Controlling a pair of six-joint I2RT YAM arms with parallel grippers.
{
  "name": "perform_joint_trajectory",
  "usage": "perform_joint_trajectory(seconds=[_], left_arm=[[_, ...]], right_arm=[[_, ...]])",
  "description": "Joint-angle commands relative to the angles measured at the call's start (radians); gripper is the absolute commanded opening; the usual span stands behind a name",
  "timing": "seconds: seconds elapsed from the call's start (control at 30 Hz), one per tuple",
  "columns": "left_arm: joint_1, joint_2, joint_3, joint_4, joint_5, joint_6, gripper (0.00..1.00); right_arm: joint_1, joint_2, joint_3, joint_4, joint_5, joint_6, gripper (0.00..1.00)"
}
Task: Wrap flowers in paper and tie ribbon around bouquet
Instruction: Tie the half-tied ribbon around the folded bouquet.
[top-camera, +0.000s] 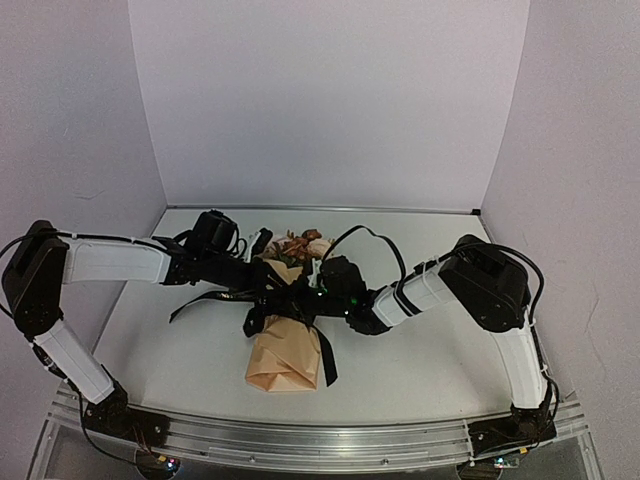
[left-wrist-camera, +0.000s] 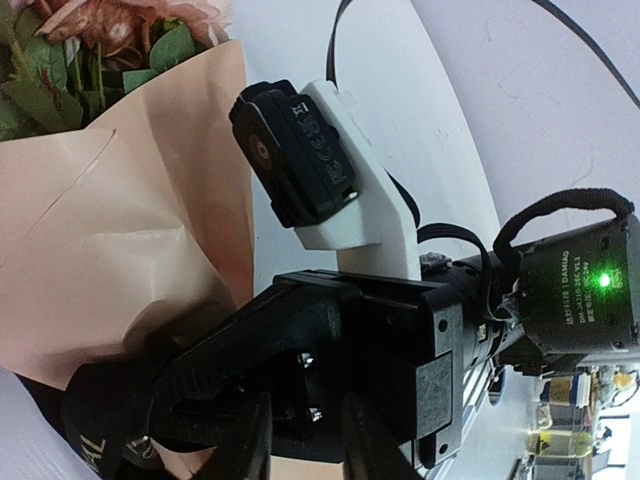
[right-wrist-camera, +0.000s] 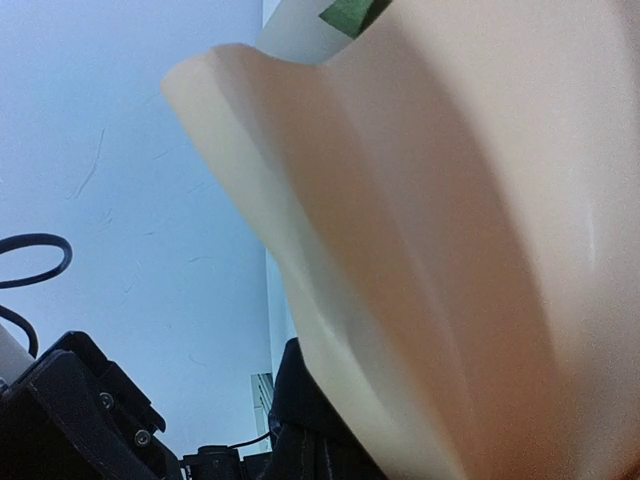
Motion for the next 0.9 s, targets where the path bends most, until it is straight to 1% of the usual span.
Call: perform_joint_trajectory(seconds=[0.0, 0.1, 0.2, 0.33, 0.4, 0.57, 0.7, 0.87], left_arm=[[0.003, -0.001, 0.056, -0.015, 0.022, -0.012, 0.21], [0.003, -0.007, 0.058, -0.025, 0.014, -0.014, 0.2], [0.005, -0.039, 0.054, -0.035, -0.041, -0.029, 0.2], [0.048, -0.102, 0.026, -0.095, -0.242, -0.088, 0.24], [0.08, -0.107, 0.02, -0.149, -0.304, -0.091, 0.24], [0.137, -0.043, 0.007, -0.196, -0.285, -0.08, 0.2], [0.144, 0.04, 0.044, -0.224, -0.251, -0.057, 0.12], [0.143, 0.094, 0.076, -0.227, -0.168, -0.022, 0.09]], right_arm=[[0.001, 0.014, 0.006, 0.076, -0.004, -0.033, 0.0], [0.0, 0.016, 0.0, 0.082, 0.001, -0.033, 0.0], [-0.001, 0.015, -0.001, 0.083, 0.002, -0.031, 0.0], [-0.001, 0.009, -0.015, 0.082, 0.005, -0.03, 0.0], [0.0, 0.01, -0.015, 0.079, 0.006, -0.028, 0.0], [0.0, -0.009, -0.032, 0.032, 0.025, -0.038, 0.0], [0.001, -0.03, -0.033, -0.021, 0.036, -0.06, 0.0], [0.007, -0.051, -0.03, -0.098, 0.056, -0.094, 0.0]])
